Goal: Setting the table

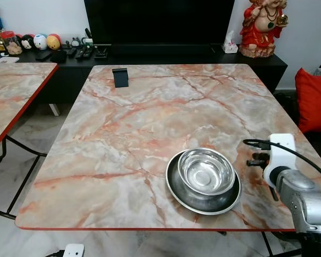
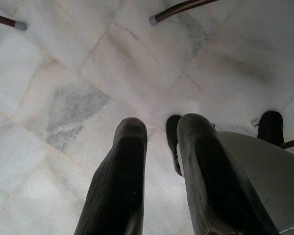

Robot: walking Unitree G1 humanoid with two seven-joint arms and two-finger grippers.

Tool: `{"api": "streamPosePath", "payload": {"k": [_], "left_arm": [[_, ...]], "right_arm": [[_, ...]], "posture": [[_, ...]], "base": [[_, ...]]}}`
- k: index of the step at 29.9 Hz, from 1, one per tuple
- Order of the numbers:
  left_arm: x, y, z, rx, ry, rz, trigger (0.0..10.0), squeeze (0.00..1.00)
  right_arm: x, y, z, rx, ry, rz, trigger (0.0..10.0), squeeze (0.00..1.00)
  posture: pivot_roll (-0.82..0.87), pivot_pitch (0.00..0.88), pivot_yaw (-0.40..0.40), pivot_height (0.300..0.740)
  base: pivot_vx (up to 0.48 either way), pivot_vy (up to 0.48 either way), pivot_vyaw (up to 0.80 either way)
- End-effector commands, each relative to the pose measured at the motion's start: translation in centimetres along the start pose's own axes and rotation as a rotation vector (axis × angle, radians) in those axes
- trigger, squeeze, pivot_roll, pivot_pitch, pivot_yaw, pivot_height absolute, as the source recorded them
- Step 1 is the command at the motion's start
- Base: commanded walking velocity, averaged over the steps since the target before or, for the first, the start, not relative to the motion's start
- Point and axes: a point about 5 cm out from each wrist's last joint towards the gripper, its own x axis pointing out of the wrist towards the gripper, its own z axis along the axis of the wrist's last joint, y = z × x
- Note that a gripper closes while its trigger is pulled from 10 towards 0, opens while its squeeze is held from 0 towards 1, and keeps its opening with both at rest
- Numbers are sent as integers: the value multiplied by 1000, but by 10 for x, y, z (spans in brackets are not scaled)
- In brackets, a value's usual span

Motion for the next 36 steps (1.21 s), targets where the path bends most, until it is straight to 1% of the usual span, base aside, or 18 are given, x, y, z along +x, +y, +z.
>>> {"api": "streamPosePath", "payload": {"k": [1, 5, 7, 13, 18, 22, 26, 32, 36], "left_arm": [[-1, -3, -4, -3, 8, -1, 10000, 0], [3, -15, 1, 9, 4, -7, 10000, 0], [7, -25, 10, 14, -6, -15, 10000, 0], [10, -30, 17, 20, -16, -20, 10000, 0], [10, -29, 18, 22, -18, -18, 10000, 0], [10, -28, 19, 24, -21, -15, 10000, 0], [9, -24, 18, 23, -23, -11, 10000, 0], [9, -22, 18, 23, -22, -9, 10000, 0], [8, -18, 17, 22, -15, -3, 10000, 0]], "right_arm": [[0, -2, 6, -24, -15, 3, 10000, 0], [1, 2, 2, -23, -1, 10, 10000, 0], [2, 7, -5, -17, 16, 24, 10000, 0], [2, 12, -14, 22, 39, 7, 10000, 0], [3, 10, -15, 35, 33, -18, 10000, 0], [4, 9, -13, 45, 3, -33, 10000, 0], [5, 9, -15, 45, 10, -41, 10000, 0], [6, 10, -16, 42, 4, -38, 10000, 0], [7, 12, -19, 40, -14, -30, 10000, 0]], "posture": [[-114, 0, -12, 740], [-108, 0, -14, 740], [-109, 0, -11, 740], [-111, 0, -8, 740], [-110, 0, -7, 740], [-109, 0, -7, 740], [-106, 0, -6, 740], [-106, 0, -6, 740], [-106, 0, -4, 740]], "base": [[0, 0, 0], [0, 0, 0], [0, 0, 0], [0, 0, 0], [0, 0, 0], [0, 0, 0], [0, 0, 0], [0, 0, 0], [0, 0, 0]]}}
